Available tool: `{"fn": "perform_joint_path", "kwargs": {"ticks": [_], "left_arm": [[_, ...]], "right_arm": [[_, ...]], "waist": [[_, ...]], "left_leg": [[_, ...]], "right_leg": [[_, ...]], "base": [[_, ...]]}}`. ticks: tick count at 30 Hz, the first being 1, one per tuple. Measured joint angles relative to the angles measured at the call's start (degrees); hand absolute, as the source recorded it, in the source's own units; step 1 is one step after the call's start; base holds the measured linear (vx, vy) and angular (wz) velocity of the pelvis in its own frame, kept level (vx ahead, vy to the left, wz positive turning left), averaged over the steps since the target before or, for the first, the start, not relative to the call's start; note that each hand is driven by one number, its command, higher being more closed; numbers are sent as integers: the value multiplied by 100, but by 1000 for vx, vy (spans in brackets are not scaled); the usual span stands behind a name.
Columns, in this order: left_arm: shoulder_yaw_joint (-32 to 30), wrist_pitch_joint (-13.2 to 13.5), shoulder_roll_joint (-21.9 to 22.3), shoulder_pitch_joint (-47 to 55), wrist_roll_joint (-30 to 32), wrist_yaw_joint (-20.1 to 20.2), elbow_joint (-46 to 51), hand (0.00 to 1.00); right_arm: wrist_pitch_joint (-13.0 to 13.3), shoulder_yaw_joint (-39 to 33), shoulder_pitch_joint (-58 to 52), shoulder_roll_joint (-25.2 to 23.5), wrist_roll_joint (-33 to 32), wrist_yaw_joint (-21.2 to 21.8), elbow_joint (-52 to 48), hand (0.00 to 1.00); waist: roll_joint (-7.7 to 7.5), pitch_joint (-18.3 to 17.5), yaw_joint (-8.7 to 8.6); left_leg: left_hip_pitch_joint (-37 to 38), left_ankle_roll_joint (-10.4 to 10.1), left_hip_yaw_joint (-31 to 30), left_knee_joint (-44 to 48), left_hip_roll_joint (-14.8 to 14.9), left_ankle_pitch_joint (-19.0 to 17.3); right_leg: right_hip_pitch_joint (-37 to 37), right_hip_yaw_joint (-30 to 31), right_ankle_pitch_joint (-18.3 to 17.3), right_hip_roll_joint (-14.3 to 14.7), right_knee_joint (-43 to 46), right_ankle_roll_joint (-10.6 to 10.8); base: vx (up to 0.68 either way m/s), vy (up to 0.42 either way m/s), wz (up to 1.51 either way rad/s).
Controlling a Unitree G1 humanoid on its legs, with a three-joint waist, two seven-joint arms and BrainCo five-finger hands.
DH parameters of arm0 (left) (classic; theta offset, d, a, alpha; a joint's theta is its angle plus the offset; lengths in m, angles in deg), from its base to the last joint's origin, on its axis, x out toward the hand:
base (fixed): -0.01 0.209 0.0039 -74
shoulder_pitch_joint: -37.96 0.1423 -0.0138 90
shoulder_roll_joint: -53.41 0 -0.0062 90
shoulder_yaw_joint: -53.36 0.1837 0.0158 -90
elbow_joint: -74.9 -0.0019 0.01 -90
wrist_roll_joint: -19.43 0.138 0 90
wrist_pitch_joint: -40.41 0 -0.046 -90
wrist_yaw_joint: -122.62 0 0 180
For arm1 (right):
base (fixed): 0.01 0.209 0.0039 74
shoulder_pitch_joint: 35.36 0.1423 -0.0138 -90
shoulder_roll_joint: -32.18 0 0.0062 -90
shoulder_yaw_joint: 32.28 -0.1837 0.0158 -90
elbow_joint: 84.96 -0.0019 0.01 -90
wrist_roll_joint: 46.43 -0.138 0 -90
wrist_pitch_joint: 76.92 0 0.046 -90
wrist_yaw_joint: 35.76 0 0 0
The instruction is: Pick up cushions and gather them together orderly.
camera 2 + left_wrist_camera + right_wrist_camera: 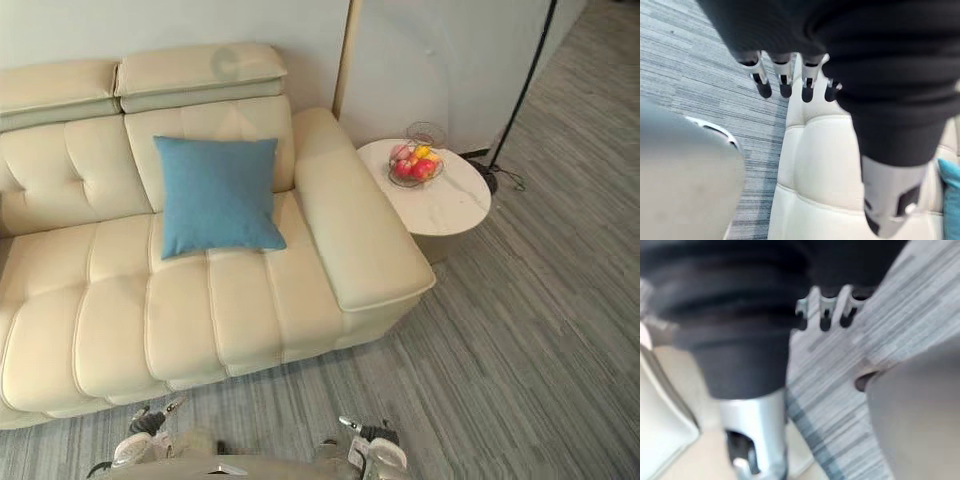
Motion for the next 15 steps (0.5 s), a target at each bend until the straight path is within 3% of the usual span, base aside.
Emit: {"fn": "perform_joint_path", "kwargs": {"ticks": [1,3,4,6,9,11,15], "left_arm": [[-28,-6,-13,-7,10,18,-33,0],[-75,-46,-274,-30,128,16,-119,0],[-66,-74,-296,-26,179,21,-159,0],[111,-90,-312,-54,327,107,-237,0],[114,-136,-351,-76,435,173,-383,0],[112,-138,-350,-56,443,198,-445,0],[97,-139,-329,-36,504,248,-557,0]], "right_arm": [[-16,-92,6,0,2,9,21,0],[-109,-208,-33,-175,-8,66,213,0],[-104,-254,-60,-184,-9,67,211,0],[-109,-324,-63,-174,-2,71,240,0],[-106,-356,-37,-137,-10,100,297,0],[-106,-356,-46,-89,-6,107,319,0],[-108,-355,-53,-25,-7,117,385,0]], "waist": [[-42,-7,-17],[-426,-211,-53],[-450,-230,-84],[-447,-243,-109],[-366,-268,-149],[-281,-297,-152],[-267,-418,-151]], "left_leg": [[39,99,30,-210,-91,-64],[316,235,179,-1351,-558,566],[374,280,172,-1570,-625,706],[370,431,154,-1966,-847,1021],[492,530,148,-2190,-981,1239],[688,482,155,-2474,-1009,1353],[982,406,143,-3105,-1030,1711]], "right_leg": [[-38,14,58,-16,-61,26],[-181,-53,256,-236,-206,-195],[-150,-72,295,-202,-242,-243],[-133,-192,400,-101,-354,-338],[-49,-169,457,-117,-419,-296],[56,-169,450,-99,-404,-297],[31,-177,349,-21,-390,-275]], "base": [[-213,264,-35],[-194,203,-15],[-151,151,11],[-133,110,13],[-98,38,3],[-96,-17,1],[-66,-44,-1]]}}
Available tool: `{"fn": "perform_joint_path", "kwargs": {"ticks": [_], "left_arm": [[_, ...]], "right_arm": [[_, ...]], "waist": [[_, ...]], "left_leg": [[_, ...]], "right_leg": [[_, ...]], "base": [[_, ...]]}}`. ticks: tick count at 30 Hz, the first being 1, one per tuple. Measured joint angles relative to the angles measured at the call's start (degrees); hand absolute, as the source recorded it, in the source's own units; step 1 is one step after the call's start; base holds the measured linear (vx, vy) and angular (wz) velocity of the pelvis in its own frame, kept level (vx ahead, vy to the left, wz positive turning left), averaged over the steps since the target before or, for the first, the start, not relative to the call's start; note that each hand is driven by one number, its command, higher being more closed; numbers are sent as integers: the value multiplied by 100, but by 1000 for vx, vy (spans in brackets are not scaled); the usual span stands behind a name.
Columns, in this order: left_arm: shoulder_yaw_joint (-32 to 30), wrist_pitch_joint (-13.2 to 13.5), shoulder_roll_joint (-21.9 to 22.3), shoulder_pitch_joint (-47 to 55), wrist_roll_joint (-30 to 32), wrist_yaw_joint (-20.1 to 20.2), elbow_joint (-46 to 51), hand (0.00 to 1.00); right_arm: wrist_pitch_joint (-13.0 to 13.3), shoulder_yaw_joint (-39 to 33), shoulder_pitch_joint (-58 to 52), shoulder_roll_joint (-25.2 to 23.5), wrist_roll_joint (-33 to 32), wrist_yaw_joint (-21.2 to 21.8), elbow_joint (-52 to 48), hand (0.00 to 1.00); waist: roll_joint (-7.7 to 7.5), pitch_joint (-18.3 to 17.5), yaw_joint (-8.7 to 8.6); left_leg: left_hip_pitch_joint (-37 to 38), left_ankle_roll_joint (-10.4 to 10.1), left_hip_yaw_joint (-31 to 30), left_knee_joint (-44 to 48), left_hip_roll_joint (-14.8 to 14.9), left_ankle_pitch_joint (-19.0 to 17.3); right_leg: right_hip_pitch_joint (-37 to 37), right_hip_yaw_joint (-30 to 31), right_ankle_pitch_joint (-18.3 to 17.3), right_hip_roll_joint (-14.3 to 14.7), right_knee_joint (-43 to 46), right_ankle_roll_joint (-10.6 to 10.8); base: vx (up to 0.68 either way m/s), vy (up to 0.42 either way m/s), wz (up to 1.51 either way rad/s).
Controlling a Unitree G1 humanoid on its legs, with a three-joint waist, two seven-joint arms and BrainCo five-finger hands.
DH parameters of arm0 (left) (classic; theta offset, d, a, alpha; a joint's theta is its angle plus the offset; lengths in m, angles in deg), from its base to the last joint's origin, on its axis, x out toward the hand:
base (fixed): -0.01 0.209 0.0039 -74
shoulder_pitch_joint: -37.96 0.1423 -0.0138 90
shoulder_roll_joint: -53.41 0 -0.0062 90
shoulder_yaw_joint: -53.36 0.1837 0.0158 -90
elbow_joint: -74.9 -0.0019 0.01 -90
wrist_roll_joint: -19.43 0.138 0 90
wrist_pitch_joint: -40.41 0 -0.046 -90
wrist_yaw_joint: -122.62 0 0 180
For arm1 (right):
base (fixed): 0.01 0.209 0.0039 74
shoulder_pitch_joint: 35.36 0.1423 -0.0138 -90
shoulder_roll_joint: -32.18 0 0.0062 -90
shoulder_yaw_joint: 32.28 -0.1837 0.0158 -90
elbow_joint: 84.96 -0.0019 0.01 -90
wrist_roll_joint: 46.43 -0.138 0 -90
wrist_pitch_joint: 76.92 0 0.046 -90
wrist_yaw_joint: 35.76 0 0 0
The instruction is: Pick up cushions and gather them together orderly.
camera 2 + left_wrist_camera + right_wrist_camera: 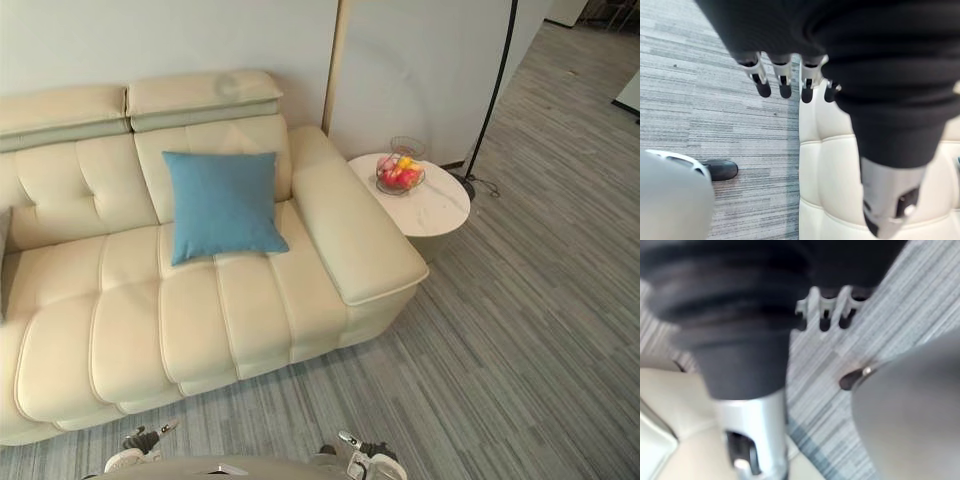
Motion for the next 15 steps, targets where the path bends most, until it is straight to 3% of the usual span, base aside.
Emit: {"fn": "perform_joint_path", "kwargs": {"ticks": [2,15], "left_arm": [[9,-2,-72,-124,30,52,-196,0],[11,9,-75,-121,-33,147,-198,0]], "right_arm": [[-8,7,135,45,6,111,231,0],[-7,7,113,45,-136,135,234,0]], "waist": [[-7,27,9],[15,40,8]], "left_leg": [[287,32,-89,2,19,-92],[274,24,-71,3,38,-97]], "right_leg": [[400,-8,-51,59,-257,-9],[412,-21,-33,68,-336,10]], "base": [[-26,-20,0],[0,0,0]]}}
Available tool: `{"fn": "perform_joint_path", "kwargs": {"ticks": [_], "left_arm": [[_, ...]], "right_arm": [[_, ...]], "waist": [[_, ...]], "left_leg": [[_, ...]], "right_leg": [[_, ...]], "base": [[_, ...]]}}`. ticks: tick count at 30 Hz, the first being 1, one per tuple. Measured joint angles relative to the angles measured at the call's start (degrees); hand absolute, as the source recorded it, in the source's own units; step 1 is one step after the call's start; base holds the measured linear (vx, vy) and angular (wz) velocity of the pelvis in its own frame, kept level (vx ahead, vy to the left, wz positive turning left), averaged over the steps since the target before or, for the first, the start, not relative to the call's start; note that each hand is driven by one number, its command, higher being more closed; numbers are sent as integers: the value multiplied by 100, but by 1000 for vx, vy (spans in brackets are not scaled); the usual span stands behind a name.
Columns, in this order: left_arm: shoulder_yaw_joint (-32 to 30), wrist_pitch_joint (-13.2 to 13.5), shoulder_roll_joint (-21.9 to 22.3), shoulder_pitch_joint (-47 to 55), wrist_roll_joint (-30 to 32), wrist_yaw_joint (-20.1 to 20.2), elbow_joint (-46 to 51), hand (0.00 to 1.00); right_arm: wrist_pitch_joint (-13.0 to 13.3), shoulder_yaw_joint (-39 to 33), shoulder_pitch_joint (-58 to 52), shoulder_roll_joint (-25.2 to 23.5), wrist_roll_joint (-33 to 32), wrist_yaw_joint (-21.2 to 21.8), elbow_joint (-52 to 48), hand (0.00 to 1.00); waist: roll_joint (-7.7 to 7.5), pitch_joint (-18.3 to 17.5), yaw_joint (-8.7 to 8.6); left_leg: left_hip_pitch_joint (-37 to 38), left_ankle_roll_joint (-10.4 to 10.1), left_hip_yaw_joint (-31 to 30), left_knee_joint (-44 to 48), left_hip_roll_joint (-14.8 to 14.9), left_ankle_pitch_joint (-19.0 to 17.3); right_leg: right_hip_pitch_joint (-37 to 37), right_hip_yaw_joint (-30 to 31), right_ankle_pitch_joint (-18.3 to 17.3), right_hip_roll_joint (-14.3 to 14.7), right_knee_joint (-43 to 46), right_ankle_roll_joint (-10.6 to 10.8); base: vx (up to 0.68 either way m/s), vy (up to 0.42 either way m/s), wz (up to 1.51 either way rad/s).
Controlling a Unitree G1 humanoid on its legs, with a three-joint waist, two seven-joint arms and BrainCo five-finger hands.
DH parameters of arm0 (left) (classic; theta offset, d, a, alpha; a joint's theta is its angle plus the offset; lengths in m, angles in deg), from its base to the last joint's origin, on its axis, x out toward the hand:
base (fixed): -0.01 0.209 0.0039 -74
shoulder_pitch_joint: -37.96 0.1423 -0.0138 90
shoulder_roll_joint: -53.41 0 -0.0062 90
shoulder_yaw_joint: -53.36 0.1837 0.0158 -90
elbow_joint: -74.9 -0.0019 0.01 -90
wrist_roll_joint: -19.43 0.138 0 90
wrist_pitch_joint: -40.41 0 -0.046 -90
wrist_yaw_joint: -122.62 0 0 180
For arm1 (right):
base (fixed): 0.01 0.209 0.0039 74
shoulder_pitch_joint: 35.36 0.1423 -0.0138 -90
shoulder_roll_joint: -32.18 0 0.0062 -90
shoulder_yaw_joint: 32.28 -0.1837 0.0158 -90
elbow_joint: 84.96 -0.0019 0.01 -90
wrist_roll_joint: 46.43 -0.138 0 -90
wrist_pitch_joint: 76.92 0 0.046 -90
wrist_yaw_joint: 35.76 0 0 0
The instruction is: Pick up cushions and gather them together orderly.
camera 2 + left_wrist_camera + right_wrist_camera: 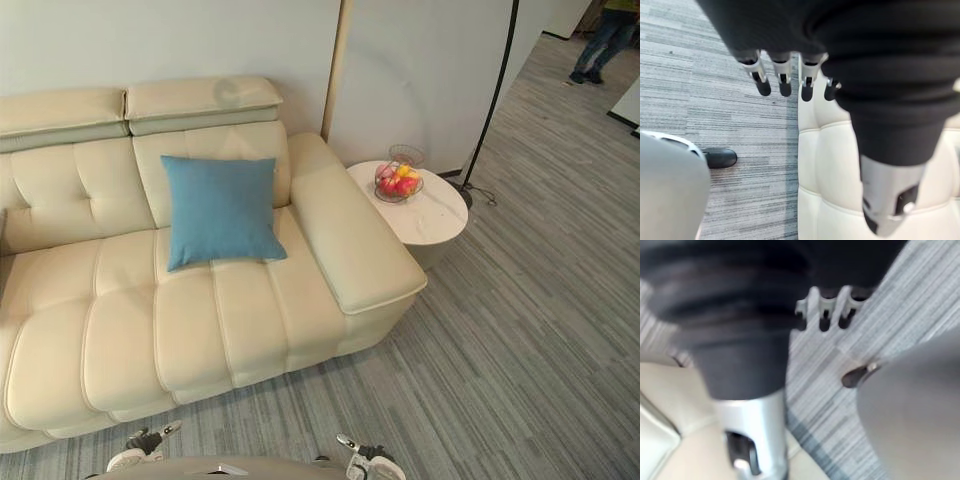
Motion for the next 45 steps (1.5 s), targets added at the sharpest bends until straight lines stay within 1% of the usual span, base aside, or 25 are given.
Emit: {"fn": "perform_joint_path", "kwargs": {"ticks": [5,9,11,13,15,16,18,21,23,24,25,26,27,28,29,30,32,33,36,38,39,40,41,43,45], "left_arm": [[1,6,0,17,-295,112,-18,0],[-15,25,-8,18,-452,139,-12,0],[-12,27,-6,55,-459,144,-12,0],[-23,46,12,5,-511,162,1,0],[-49,69,25,-50,-529,222,5,0],[-95,70,71,-54,-563,230,-1,0],[-123,92,179,-72,-594,230,-11,0],[-120,95,207,-102,-620,235,-19,0],[-119,139,180,-194,-616,234,12,0],[-117,143,178,-247,-607,239,17,0],[-101,143,154,-326,-612,227,19,0],[-77,143,143,-325,-612,225,18,0],[21,143,131,-318,-612,227,18,0],[59,144,134,-313,-612,230,19,0],[96,145,163,-309,-612,230,16,0],[120,146,187,-297,-612,230,19,0],[210,157,230,-270,-612,232,14,0],[224,157,238,-265,-612,234,3,0],[420,148,225,-271,-611,238,-55,0],[426,144,217,-239,-612,239,-59,0],[425,144,202,-223,-611,240,-55,0],[420,153,202,-225,-611,246,-43,0],[408,164,212,-229,-611,251,-33,0],[383,177,225,-231,-611,255,32,0],[393,186,213,-228,-614,255,136,0]], "right_arm": [[3,2,-13,1,-505,105,3,0],[5,-1,-6,20,-782,115,2,0],[7,0,6,32,-823,120,0,0],[7,1,8,66,-832,120,-6,0],[7,4,3,131,-833,114,7,0],[9,15,70,210,-833,114,7,0],[7,25,211,320,-828,120,15,0],[12,92,340,310,-826,222,-5,0],[19,359,444,199,-819,224,-29,0],[16,418,498,161,-818,224,-38,0],[14,456,493,140,-816,223,-80,0],[14,464,479,137,-817,222,-99,0],[16,472,371,125,-817,219,-220,0],[32,473,303,118,-814,218,-259,0],[37,482,239,156,-813,218,-263,0],[43,455,254,205,-838,218,-272,0],[61,417,236,273,-814,215,-283,0],[63,397,261,308,-813,216,-265,0],[53,384,318,342,-820,215,-172,0],[59,266,324,352,-832,215,-75,0],[57,264,323,330,-858,216,4,0],[52,280,298,331,-885,215,4,0],[44,272,270,331,-897,210,-1,0],[40,269,242,336,-898,201,-3,0],[11,250,234,335,-896,201,35,0]], "waist": [[34,32,-40],[78,78,-33],[94,122,-47],[73,220,-72],[14,194,-50],[79,236,-29],[203,332,12],[291,344,-5],[175,452,14],[117,542,38],[126,549,115],[126,549,113],[129,552,107],[127,550,123],[175,577,89],[254,605,-10],[406,597,-86],[382,567,-39],[451,577,-13],[442,579,-39],[428,590,-36],[401,623,-28],[441,626,-29],[474,639,-31],[440,660,24]], "left_leg": [[13,-48,195,34,80,-31],[151,-180,665,38,230,-129],[223,-255,925,131,332,-240],[105,-312,1012,802,473,-546],[-108,-228,612,1188,461,-595],[-202,-142,216,1334,421,-651],[-193,-70,-30,1353,396,-856],[-113,-96,560,1353,425,-1183],[-29,-202,1124,1364,469,-1439],[-6,-199,1525,1365,526,-1448],[38,-209,1989,1367,638,-1443],[68,-216,2101,1370,665,-1439],[212,-255,2325,1363,684,-1417],[262,-256,2452,1368,667,-1416],[324,-284,2581,1369,667,-1400],[367,-321,2624,1347,685,-1379],[476,-443,2765,1181,688,-1307],[538,-499,2890,1135,691,-1276],[527,-484,2896,1177,726,-1003],[505,-562,2887,1725,893,-911],[283,-564,2824,2789,1243,-916],[-26,-395,2500,3886,1592,-902],[-273,-356,2201,4549,1740,-1035],[-830,-360,1575,5278,1760,-1370],[-1242,-365,1180,4939,1573,-1520]], "right_leg": [[29,48,126,62,-179,49],[-5,473,243,250,-272,13],[-16,743,278,381,-293,-12],[-57,1137,296,496,-306,-43],[-256,1496,325,503,-238,-54],[-440,1832,394,539,-191,-41],[-684,2354,564,665,-219,0],[-1012,3093,843,922,-254,52],[-1203,3354,1043,1102,-290,-5],[-1348,2951,916,1070,-259,-392],[-1711,1703,712,1005,295,-546],[-1790,1293,645,974,548,-567],[-1807,152,355,782,1051,-678],[-1748,-502,79,627,1162,-699],[-1709,-1136,28,446,1253,-760],[-1718,-1887,-161,233,1416,-874],[-1675,-2773,-559,-43,1765,-966],[-1673,-2983,-635,-109,1912,-919],[-1782,-2549,-600,164,1724,-887],[-1749,-2255,-655,349,1697,-857],[-1567,-2010,-667,464,1527,-850],[-1388,-1813,-661,608,1366,-864],[-1270,-1655,-672,706,1308,-881],[-1052,-1307,-732,859,1242,-968],[-795,-946,-711,938,1038,-934]], "base": [[-3,-26,-13],[-8,-46,-59],[3,-69,-77],[30,-80,-67],[69,-95,-104],[79,-83,-129],[21,-20,-155],[-57,35,-165],[-157,-4,-163],[-162,-52,-192],[-89,-50,-162],[2,-48,-147],[99,-32,-87],[115,-43,-96],[75,-52,-67],[56,-56,-49],[93,-71,-47],[144,-113,-68],[117,-160,-77],[141,-174,-82],[125,-151,-101],[159,-138,-107],[151,-76,-101],[166,-23,-101],[164,37,-93]]}}
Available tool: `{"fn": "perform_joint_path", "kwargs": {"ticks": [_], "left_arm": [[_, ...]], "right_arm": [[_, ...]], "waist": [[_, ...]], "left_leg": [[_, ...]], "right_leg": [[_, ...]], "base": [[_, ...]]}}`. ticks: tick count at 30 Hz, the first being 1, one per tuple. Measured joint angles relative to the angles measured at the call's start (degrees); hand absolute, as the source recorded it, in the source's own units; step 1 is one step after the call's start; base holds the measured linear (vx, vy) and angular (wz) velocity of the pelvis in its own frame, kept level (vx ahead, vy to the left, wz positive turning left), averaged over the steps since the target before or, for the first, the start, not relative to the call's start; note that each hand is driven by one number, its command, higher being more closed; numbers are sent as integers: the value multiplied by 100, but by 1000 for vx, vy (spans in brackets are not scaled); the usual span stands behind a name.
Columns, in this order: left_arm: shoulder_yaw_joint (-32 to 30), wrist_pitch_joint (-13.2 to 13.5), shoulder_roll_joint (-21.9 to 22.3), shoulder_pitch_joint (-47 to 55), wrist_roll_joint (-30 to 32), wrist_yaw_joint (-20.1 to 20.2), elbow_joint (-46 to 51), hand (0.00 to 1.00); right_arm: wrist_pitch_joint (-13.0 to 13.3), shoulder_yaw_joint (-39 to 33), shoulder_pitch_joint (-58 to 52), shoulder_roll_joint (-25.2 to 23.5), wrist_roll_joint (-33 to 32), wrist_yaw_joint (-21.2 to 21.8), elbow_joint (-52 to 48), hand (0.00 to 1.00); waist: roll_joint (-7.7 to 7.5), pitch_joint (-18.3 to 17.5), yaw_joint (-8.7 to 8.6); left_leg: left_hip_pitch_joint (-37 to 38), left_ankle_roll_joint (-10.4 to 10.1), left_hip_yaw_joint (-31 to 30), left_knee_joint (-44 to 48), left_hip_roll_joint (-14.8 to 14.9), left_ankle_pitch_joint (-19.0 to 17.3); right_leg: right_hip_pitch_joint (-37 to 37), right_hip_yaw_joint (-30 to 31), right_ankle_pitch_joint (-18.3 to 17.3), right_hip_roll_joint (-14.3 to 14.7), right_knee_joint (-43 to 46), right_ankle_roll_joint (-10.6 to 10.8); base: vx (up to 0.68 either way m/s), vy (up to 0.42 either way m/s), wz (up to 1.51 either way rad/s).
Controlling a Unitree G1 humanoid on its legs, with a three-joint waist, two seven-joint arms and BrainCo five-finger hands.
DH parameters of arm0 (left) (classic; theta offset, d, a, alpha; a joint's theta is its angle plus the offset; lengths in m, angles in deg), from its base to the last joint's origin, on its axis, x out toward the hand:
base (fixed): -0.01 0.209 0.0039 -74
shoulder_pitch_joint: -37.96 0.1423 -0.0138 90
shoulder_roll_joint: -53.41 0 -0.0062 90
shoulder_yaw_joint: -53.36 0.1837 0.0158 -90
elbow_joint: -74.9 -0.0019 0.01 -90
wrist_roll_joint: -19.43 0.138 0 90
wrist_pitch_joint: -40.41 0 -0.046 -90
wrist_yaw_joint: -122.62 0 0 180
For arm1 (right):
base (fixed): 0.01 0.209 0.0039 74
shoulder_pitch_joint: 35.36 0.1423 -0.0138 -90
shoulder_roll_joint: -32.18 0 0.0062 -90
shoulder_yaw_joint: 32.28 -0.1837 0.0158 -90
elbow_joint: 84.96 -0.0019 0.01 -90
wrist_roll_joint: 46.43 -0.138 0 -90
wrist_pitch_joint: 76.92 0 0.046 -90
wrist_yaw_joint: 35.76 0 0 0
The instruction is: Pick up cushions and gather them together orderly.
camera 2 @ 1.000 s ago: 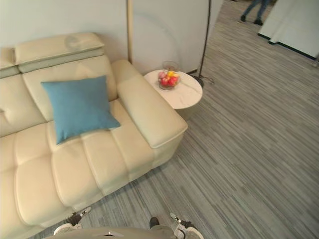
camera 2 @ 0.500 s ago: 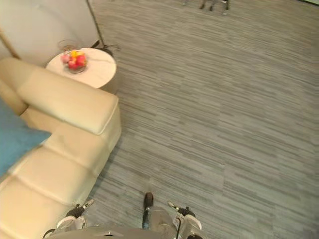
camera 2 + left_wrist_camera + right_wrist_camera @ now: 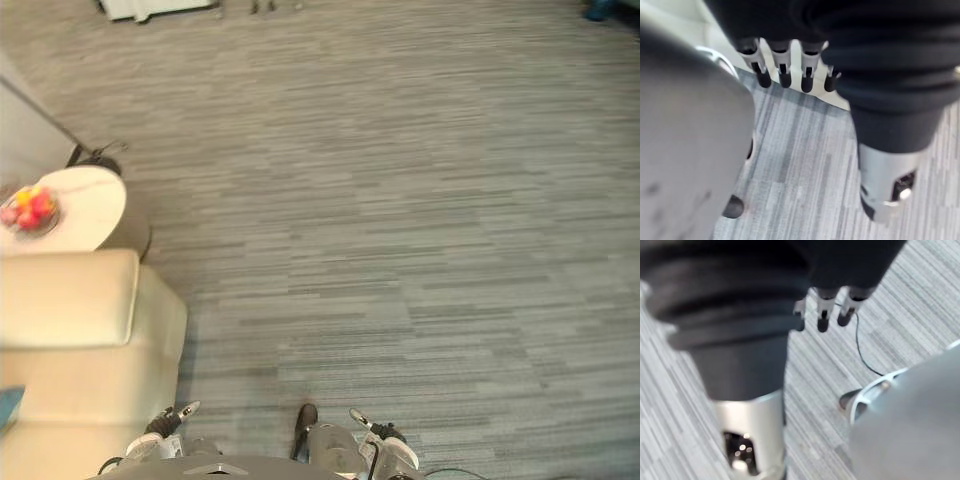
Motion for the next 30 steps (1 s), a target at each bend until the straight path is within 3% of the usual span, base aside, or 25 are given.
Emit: {"fn": "perform_joint_path", "kwargs": {"ticks": [3,4,8,10,13,14,16,18,19,22,24,26,27,30], "left_arm": [[22,24,12,9,-1,-2,164,0],[-20,38,37,32,-1,-11,228,0],[-220,74,124,58,-2,-30,271,0],[-229,75,138,58,-3,-28,244,0],[-175,74,-85,81,-2,-21,126,0],[-126,66,-202,62,-2,-21,30,0],[13,57,-300,53,-2,-20,-40,0],[48,57,-317,45,-3,-23,-108,0],[49,57,-316,38,-3,-23,-125,0],[147,57,-330,34,-2,-27,-130,0],[245,57,-333,43,0,-26,-144,0],[270,57,-323,32,3,-25,-144,0],[294,57,-242,22,21,-15,-151,0],[302,54,-156,0,124,-14,-210,0]], "right_arm": [[-4,-7,-25,-23,2,-1,-48,0],[-4,-3,-36,-24,2,-5,-52,0],[-2,13,-35,-24,4,-9,-58,0],[-1,11,-57,-32,3,-7,-60,0],[3,11,-134,-196,4,15,-33,0],[0,13,-119,-259,4,21,-21,0],[3,25,-61,-266,6,23,45,0],[18,40,134,-201,6,27,158,0],[21,42,159,-187,6,28,173,0],[23,82,232,-109,8,27,174,0],[21,251,241,-70,17,27,180,0],[26,260,234,-21,22,28,188,0],[22,255,224,65,21,24,197,0],[15,239,160,123,19,25,198,0]], "waist": [[-36,12,124],[-43,9,153],[-50,7,218],[-52,0,223],[-318,-254,207],[-445,-323,181],[-486,-349,179],[-355,-306,186],[-319,-286,186],[-197,-230,175],[-204,-230,198],[-198,-229,210],[-85,-168,165],[21,-119,76]], "left_leg": [[-396,27,-624,-1506,-341,-11],[-510,-41,-1229,-2163,-534,92],[-496,51,-2590,-3033,-920,483],[-244,-15,-2417,-3185,-912,894],[-83,161,-1570,-3068,-1029,765],[-25,229,-1349,-3061,-1098,720],[78,258,-1151,-3073,-1151,703],[278,270,-717,-3124,-1122,705],[343,271,-612,-3160,-1115,706],[581,285,-35,-3252,-1126,697],[646,299,147,-3281,-1212,685],[697,305,146,-3311,-1286,668],[765,319,127,-3371,-1340,643],[783,335,-144,-3392,-1338,526]], "right_leg": [[190,569,-6,-4,-119,90],[203,825,-44,-8,-101,173],[165,1618,-143,-5,-2,458],[167,1980,-260,19,145,626],[85,2536,-159,-235,32,816],[71,2594,87,-311,-157,889],[65,2695,456,-324,-403,929],[-20,2232,916,-316,-559,706],[-27,1982,973,-322,-569,630],[-133,-212,900,-468,-441,242],[-185,-1060,978,-428,-528,80],[-127,-1009,1015,-394,-763,28],[-92,-788,1033,-360,-923,53],[29,-688,1120,-265,-1144,82]], "base": [[158,108,-103],[128,126,-90],[218,241,-110],[243,336,-127],[245,400,-118],[167,268,-115],[105,187,-125],[46,147,-135],[19,86,-122],[6,25,-99],[-13,-96,-106],[8,-87,-101],[-4,-13,-67],[-21,33,-36]]}}
